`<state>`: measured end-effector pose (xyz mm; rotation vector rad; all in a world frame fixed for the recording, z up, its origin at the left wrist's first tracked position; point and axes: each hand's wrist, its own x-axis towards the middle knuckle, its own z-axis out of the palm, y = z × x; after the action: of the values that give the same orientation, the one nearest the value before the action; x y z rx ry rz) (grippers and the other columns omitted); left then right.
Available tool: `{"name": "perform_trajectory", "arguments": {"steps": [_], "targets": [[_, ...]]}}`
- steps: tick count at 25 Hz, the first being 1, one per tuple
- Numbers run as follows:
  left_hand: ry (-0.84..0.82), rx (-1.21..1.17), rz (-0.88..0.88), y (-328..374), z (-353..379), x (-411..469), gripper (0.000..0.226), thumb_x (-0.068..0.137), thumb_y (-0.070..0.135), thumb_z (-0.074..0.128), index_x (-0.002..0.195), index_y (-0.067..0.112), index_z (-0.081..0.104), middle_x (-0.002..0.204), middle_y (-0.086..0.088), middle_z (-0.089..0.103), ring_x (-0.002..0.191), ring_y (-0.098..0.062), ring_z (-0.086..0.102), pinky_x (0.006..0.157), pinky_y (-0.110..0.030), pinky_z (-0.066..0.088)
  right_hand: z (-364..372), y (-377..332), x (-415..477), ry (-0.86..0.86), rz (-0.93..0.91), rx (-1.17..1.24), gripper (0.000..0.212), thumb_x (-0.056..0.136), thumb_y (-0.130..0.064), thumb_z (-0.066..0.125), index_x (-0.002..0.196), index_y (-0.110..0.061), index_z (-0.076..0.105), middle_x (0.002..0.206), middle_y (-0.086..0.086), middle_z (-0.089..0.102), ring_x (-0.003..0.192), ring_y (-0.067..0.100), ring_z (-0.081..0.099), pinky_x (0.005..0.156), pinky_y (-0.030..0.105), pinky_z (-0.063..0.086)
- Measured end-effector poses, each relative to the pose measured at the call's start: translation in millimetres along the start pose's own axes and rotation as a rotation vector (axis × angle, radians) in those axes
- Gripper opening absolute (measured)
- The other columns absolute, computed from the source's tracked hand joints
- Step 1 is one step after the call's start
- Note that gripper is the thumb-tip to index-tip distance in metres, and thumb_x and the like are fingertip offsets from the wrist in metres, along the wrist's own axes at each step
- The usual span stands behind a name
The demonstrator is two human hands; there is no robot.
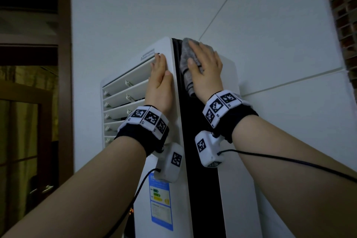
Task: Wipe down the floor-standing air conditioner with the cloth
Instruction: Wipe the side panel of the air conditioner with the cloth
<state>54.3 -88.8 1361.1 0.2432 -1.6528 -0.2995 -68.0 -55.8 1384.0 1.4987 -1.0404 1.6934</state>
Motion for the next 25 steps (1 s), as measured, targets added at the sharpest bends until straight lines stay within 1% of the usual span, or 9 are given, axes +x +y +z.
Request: {"name": "perform_trajectory", "arguments": {"steps": [2, 5, 7, 10, 15, 19, 20, 23, 25], "targets": [[0.015, -0.009, -0.004, 4, 0, 6, 0.049, 0.102, 0.008, 0.031, 0.149, 0.009, 0.02, 0.159, -0.001, 0.007, 0.146, -0.012, 0.002, 0.12, -0.034, 0.002, -1, -4, 2, 0.036, 0.041, 0.053, 0.04, 0.097, -0.023, 0.047, 0.138, -0.024, 0.044, 0.145, 0.002, 0.04, 0.136, 0.018, 0.03, 0.116, 0.037, 0.013], [0.016, -0.036, 0.006, 9, 2, 12, 0.049, 0.102, 0.006, 0.031, 0.149, 0.008, 0.02, 0.159, -0.001, 0.006, 0.146, -0.012, 0.002, 0.121, -0.035, 0.004, 2, -5, -7, -0.026, -0.095, 0.064, 0.04, 0.095, -0.025, 0.052, 0.135, -0.021, 0.048, 0.144, 0.002, 0.04, 0.132, 0.007, 0.024, 0.115, 0.027, 0.004], [0.02, -0.042, 0.007, 10, 4, 12, 0.048, 0.101, 0.005, 0.031, 0.148, 0.008, 0.021, 0.159, -0.001, 0.007, 0.146, -0.012, 0.002, 0.121, -0.036, 0.004, 0, 0, -3, -0.051, -0.095, 0.065, 0.041, 0.095, -0.022, 0.053, 0.135, -0.02, 0.048, 0.145, 0.004, 0.039, 0.135, 0.012, 0.024, 0.114, 0.026, 0.004], [0.019, -0.037, 0.008, 9, 3, 10, 0.048, 0.101, 0.005, 0.031, 0.148, 0.009, 0.022, 0.159, 0.0, 0.007, 0.146, -0.011, 0.003, 0.121, -0.035, 0.003, 1, -2, 6, -0.01, 0.04, 0.047, 0.042, 0.095, -0.023, 0.05, 0.137, -0.026, 0.046, 0.146, 0.0, 0.039, 0.138, 0.019, 0.027, 0.116, 0.031, 0.008], [0.028, -0.054, -0.007, 12, 5, 11, 0.048, 0.101, 0.003, 0.03, 0.148, 0.006, 0.021, 0.159, -0.002, 0.008, 0.146, -0.012, 0.003, 0.12, -0.033, 0.004, -1, 1, -3, -0.086, -0.124, 0.052, 0.04, 0.094, -0.023, 0.054, 0.134, -0.023, 0.049, 0.146, 0.005, 0.038, 0.139, 0.025, 0.023, 0.115, 0.03, 0.006], [0.036, -0.051, -0.017, 14, 6, 10, 0.048, 0.101, 0.004, 0.03, 0.148, 0.008, 0.022, 0.159, -0.001, 0.008, 0.146, -0.011, 0.003, 0.12, -0.031, 0.003, -1, 3, 4, -0.039, 0.168, 0.124, 0.043, 0.095, -0.032, 0.048, 0.138, -0.036, 0.041, 0.152, 0.005, 0.02, 0.139, 0.025, 0.014, 0.115, 0.034, 0.009], [0.04, -0.056, -0.02, 14, 6, 10, 0.048, 0.101, 0.004, 0.03, 0.149, 0.007, 0.022, 0.159, -0.001, 0.007, 0.146, -0.012, 0.002, 0.12, -0.031, 0.003, 1, 1, 0, -0.041, 0.169, 0.133, 0.043, 0.095, -0.034, 0.048, 0.138, -0.038, 0.041, 0.15, 0.004, 0.019, 0.137, 0.025, 0.013, 0.114, 0.033, 0.01], [0.053, -0.054, -0.032, 15, 11, 12, 0.049, 0.101, 0.003, 0.03, 0.149, 0.006, 0.02, 0.159, -0.002, 0.006, 0.147, -0.013, 0.001, 0.12, -0.032, 0.003, 1, 9, -10, -0.084, -0.007, 0.103, 0.043, 0.095, -0.031, 0.051, 0.137, -0.033, 0.044, 0.146, 0.006, 0.026, 0.135, 0.027, 0.018, 0.115, 0.034, 0.012], [0.069, -0.049, -0.031, 15, 13, 11, 0.049, 0.101, 0.003, 0.03, 0.149, 0.006, 0.019, 0.159, -0.003, 0.006, 0.147, -0.013, 0.001, 0.12, -0.033, 0.003, -6, 19, -3, -0.062, 0.036, 0.053, 0.044, 0.097, -0.03, 0.048, 0.139, -0.032, 0.041, 0.148, 0.006, 0.03, 0.137, 0.027, 0.022, 0.116, 0.036, 0.012]]}}
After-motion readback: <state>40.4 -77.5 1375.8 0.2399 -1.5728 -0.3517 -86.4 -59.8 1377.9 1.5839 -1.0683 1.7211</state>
